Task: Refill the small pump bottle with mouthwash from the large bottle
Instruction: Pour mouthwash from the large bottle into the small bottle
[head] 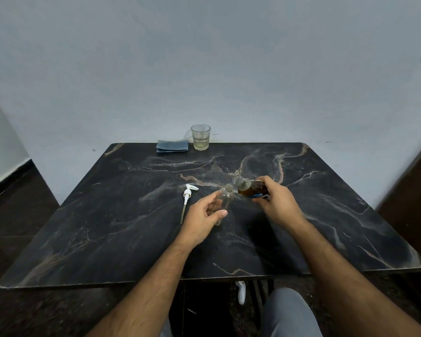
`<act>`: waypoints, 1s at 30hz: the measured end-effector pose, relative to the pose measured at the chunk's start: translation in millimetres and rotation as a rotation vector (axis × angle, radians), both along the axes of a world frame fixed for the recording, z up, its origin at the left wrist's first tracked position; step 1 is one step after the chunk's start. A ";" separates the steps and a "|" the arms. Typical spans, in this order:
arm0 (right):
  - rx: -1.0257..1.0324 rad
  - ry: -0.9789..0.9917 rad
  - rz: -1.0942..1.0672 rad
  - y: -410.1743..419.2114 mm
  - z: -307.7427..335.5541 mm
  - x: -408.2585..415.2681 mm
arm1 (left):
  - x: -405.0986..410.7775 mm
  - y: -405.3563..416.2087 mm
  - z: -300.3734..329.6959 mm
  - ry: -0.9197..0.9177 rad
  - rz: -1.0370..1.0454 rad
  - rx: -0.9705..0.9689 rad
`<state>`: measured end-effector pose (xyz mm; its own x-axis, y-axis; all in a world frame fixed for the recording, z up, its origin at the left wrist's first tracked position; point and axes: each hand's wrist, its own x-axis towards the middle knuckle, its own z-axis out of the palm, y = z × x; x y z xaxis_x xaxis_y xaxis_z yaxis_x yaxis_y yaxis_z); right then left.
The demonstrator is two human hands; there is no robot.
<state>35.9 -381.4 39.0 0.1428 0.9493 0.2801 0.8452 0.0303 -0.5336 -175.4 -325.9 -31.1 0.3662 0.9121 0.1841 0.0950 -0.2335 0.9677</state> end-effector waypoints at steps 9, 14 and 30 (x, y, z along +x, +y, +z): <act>-0.004 -0.066 -0.022 -0.7 2.3 7.0 | -5.2 2.0 4.7 0.087 0.019 0.031; -0.001 -0.101 -0.016 -2.7 4.2 8.0 | -5.7 2.0 7.7 0.145 0.000 0.058; 0.075 -0.249 -0.004 -3.3 10.4 15.0 | -7.3 5.7 19.2 0.207 -0.024 0.079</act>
<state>50.9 -384.7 49.4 0.0642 0.9242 0.3764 0.9505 0.0583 -0.3051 -182.7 -320.1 -11.9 0.4253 0.8882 0.1737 0.2827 -0.3127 0.9068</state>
